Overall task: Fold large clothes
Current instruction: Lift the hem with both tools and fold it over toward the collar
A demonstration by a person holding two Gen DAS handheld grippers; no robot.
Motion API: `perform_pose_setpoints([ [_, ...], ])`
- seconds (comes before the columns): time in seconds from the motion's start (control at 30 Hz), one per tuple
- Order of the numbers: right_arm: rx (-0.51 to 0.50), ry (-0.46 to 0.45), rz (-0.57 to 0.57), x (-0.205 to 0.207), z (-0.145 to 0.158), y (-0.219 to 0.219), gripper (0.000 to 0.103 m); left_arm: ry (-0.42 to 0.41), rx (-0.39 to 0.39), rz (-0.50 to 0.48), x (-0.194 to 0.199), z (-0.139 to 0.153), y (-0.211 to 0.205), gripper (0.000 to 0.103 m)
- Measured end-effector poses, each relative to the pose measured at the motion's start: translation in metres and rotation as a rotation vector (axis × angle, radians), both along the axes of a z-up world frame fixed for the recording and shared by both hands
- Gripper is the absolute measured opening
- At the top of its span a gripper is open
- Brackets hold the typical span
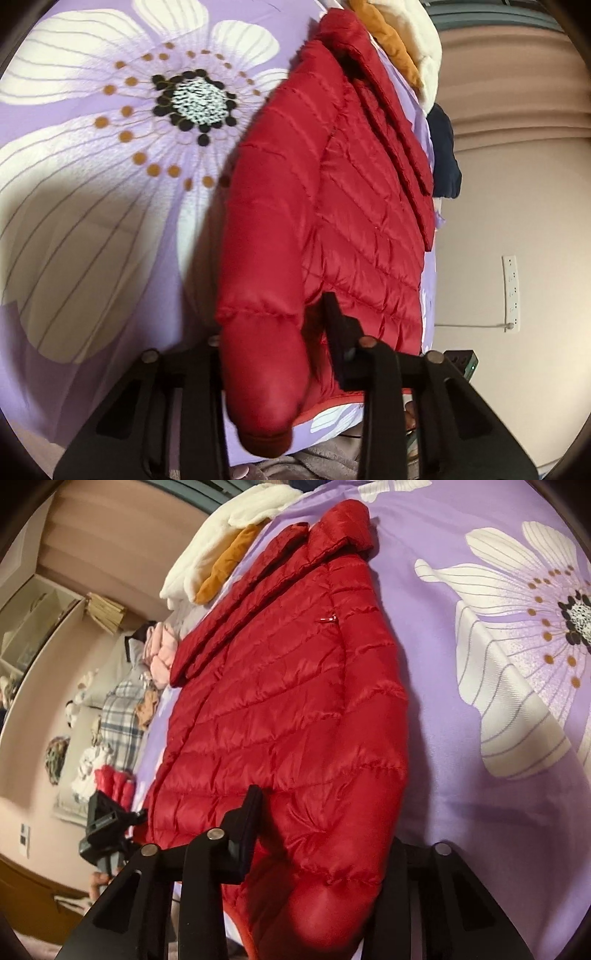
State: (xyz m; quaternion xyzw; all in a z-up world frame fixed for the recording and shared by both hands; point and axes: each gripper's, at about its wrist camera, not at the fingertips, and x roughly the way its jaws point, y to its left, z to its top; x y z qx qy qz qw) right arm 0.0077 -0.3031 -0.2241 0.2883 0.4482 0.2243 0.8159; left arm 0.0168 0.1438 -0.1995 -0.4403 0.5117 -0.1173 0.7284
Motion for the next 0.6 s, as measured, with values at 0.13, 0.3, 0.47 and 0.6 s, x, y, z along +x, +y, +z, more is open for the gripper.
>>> perform_pose_setpoints([
  [0.13,-0.006,-0.019,-0.011,-0.004,0.005,-0.002,0.026,-0.021,0.006,-0.005,-0.003,0.006,-0.001,0.021],
  [0.3,-0.034,-0.120,-0.004,-0.009,0.033,0.003,0.020,-0.112,-0.018,-0.019,-0.001,0.030,-0.006,0.017],
  [0.47,-0.043,-0.242,0.004,-0.013,0.067,0.009,0.019,-0.256,0.029,-0.052,-0.001,0.071,-0.012,0.016],
  [0.6,-0.043,-0.314,0.006,-0.015,0.084,0.012,0.018,-0.359,0.069,-0.092,-0.002,0.097,-0.020,0.016],
])
